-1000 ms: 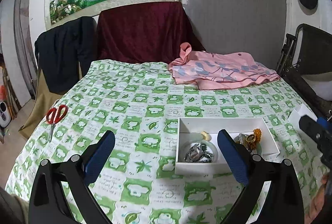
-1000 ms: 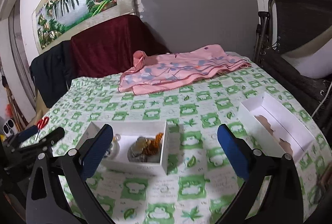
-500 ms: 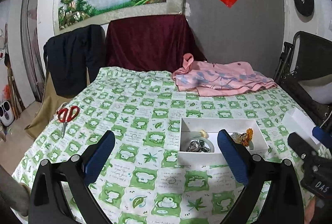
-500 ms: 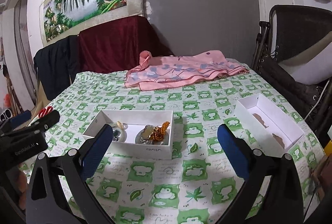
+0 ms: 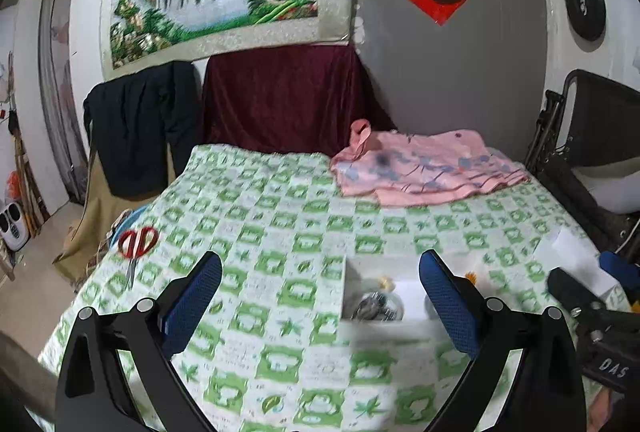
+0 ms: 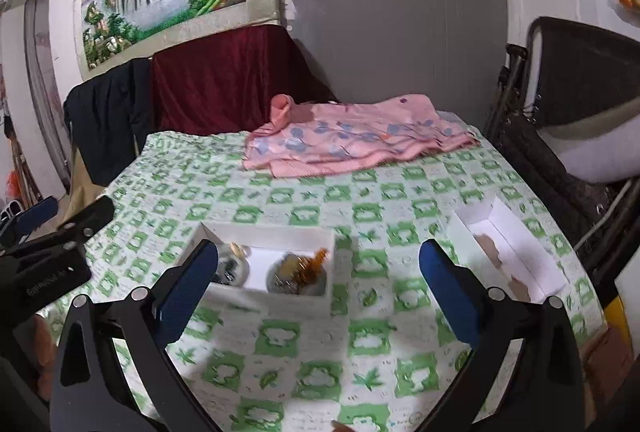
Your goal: Organize jewelry
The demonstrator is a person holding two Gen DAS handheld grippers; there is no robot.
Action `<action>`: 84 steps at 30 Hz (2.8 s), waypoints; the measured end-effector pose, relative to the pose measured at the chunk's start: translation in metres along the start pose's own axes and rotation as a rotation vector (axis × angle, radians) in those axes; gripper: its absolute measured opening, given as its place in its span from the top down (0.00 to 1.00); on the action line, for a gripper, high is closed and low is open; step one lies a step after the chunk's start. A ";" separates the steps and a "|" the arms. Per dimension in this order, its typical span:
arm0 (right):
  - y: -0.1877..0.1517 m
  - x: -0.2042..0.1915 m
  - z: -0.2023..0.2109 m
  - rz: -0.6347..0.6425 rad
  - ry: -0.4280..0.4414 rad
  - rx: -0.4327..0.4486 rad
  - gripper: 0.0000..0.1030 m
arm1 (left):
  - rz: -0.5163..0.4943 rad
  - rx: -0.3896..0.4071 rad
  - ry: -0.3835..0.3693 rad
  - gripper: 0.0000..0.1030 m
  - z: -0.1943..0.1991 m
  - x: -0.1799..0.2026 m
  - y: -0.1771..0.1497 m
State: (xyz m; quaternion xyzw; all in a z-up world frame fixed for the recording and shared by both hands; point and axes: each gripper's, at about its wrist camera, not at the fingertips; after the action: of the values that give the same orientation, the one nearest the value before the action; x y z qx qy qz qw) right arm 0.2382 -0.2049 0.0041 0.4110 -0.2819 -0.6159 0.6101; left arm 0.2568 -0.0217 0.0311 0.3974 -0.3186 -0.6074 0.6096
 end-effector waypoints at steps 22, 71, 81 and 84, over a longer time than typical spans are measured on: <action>-0.028 0.017 -0.039 -0.030 0.007 -0.055 0.07 | -0.060 -0.066 0.080 0.06 -0.044 0.010 -0.034; -0.036 0.009 -0.047 -0.002 -0.002 -0.079 0.07 | -0.064 -0.114 0.068 0.06 -0.050 0.007 -0.044; -0.035 0.009 -0.046 -0.002 -0.002 -0.076 0.07 | -0.063 -0.114 0.069 0.06 -0.050 0.007 -0.044; -0.035 0.009 -0.045 -0.004 -0.002 -0.072 0.07 | -0.064 -0.114 0.069 0.06 -0.050 0.007 -0.044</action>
State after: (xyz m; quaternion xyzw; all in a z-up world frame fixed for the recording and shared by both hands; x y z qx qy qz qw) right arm 0.2591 -0.2031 -0.0494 0.3886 -0.2592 -0.6273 0.6232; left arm 0.2790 -0.0217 -0.0321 0.3928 -0.2497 -0.6297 0.6220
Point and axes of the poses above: each gripper's, at about its wrist camera, not at the fingertips, and z roughly against the way its jaws point, x to its right, y to its top, and after that the axes turned 8 degrees about y, right-handed
